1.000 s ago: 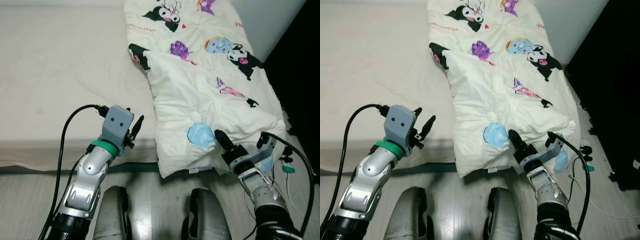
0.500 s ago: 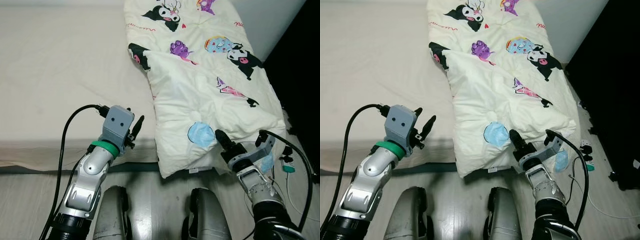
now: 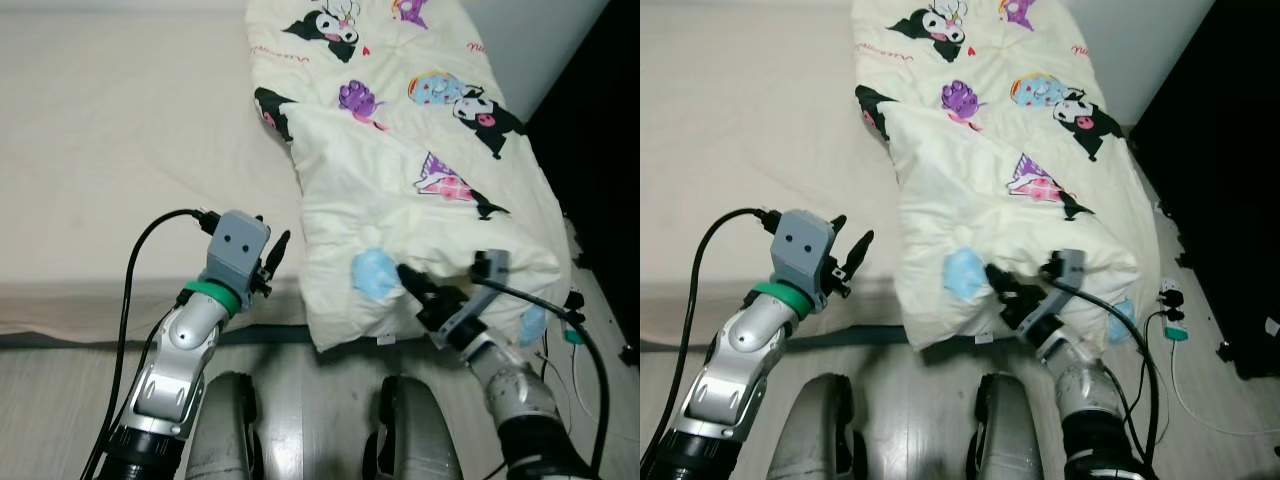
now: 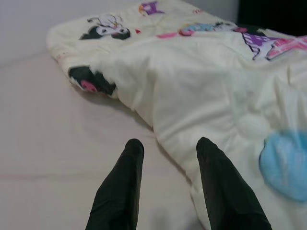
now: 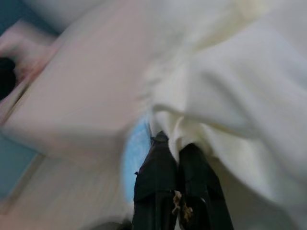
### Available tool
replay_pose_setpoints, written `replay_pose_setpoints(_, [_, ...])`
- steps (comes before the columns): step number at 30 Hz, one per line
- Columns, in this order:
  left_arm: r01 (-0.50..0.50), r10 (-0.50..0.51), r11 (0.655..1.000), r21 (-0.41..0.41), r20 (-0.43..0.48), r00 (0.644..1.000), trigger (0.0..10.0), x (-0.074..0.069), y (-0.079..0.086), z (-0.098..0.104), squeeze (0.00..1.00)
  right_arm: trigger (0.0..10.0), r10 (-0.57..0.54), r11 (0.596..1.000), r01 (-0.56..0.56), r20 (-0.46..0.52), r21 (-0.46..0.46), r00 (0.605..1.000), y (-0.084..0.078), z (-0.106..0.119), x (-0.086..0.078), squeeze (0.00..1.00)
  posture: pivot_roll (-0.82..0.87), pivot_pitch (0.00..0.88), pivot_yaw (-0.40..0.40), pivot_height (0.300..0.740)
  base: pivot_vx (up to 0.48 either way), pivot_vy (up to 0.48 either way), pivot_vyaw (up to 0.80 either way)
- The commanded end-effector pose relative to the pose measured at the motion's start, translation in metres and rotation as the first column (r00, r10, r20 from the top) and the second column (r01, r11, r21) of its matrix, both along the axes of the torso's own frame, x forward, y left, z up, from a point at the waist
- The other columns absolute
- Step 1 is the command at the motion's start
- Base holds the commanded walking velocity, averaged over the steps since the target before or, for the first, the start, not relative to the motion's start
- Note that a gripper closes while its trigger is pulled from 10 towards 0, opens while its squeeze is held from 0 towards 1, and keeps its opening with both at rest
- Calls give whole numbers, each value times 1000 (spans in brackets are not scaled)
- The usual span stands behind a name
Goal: Clean up the room
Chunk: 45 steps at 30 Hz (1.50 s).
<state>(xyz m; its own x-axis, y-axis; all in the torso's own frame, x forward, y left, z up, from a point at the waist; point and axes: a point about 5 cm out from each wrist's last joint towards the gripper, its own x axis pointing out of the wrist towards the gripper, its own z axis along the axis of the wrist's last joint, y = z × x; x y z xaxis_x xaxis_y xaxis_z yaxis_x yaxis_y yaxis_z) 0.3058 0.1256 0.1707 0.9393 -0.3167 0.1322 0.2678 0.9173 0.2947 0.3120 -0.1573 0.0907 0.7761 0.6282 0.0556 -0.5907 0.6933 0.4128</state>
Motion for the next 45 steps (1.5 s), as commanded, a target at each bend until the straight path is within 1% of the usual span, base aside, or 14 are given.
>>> replay_pose_setpoints(1, [-28, 29, 1000, -12, 40, 999, 10000, 5, 1, 12, 0, 0, 253, 966, -253, -1, -52, 967, 47, -3, -9, 0, 88, 186, 10, 595, 0, 0, 0])
replay_pose_setpoints(5, [-34, 35, 999, -25, 64, 997, 10000, 7, 1, 20, 0, 0, 366, 929, -365, 8, -65, 931, 75, -1, -11, 0, 88, 184, 11, 595, 0, 0, 0])
replay_pose_setpoints(9, [-46, 51, 998, -43, 108, 993, 10000, 9, 2, 35, 0, 0, 639, 766, -636, 9, -93, 769, 143, 2, -32, 0, 102, 179, 11, 595, 0, 0, 0])
replay_pose_setpoints(11, [-46, 51, 998, -43, 108, 993, 10000, 9, 2, 35, 0, 0, 639, 766, -636, 9, -93, 769, 143, 2, -32, 0, 102, 179, 11, 595, 0, 0, 0])
replay_pose_setpoints(13, [-48, 53, 998, -43, 114, 992, 10000, 9, 2, 36, 0, 1412, 673, 730, -668, -23, -143, 740, 160, -3, -37, 0, 113, 178, 6, 595, 0, 0, 0])
replay_pose_setpoints(14, [-50, 54, 998, -42, 114, 992, 10000, 9, 2, 36, 0, 10000, 665, 723, -664, -68, -191, 744, 167, -10, -39, 0, 119, 178, -1, 595, 0, 0, 0])
replay_pose_setpoints(20, [-50, 54, 998, -45, 84, 995, 10000, 4, 2, 27, 0, 10000, 564, 778, -592, -182, -211, 806, 142, -33, -45, 0, 89, 189, -4, 595, 0, 0, 0])
replay_pose_setpoints(21, [-48, 52, 998, -46, 80, 995, 10000, 4, 1, 26, 0, 10000, 566, 776, -596, -190, -205, 802, 138, -35, -47, 1000, 89, 189, -4, 595, 0, 0, 0])
replay_pose_setpoints(28, [-35, 39, 998, -58, 73, 997, 10000, 7, -7, 25, 0, 10000, 582, 787, -609, -210, -100, 786, 110, -34, -58, 1000, 66, 191, -8, 595, 0, 0, 0])
replay_pose_setpoints(29, [-33, 38, 998, -60, 72, 997, 10000, 6, -8, 25, 0, 10000, 611, 779, -626, -178, -40, 771, 105, -25, -61, 0, 64, 191, -8, 595, 0, 0, 0])
replay_pose_setpoints(36, [-29, 33, 998, -63, 67, 997, 10000, 4, -10, 23, 0, 10000, 721, 692, -722, -83, 24, 688, 95, 1, -79, 0, 64, 191, -8, 595, 0, 0, 0])
replay_pose_setpoints(39, [-53, 55, 997, -60, 32, 998, 10000, 3, -4, 14, 0, 10000, 383, 913, -357, 114, -196, 917, 81, 24, -47, 0, 65, 189, -19, 595, 0, 0, 0])
replay_pose_setpoints(44, [-126, 121, 986, -111, -50, 991, 10000, 5, 9, 2, 0, 10000, 41, 964, 28, 253, -263, 967, 57, 40, -22, 0, 59, 186, -22, 595, 0, 0, 0])
replay_pose_setpoints(45, [-224, 211, 965, -135, -102, 972, 10000, 9, 24, -7, 0, 10000, -189, 936, 254, 261, -244, 947, 32, 41, -14, 0, 58, 181, -20, 595, 0, 0, 0])
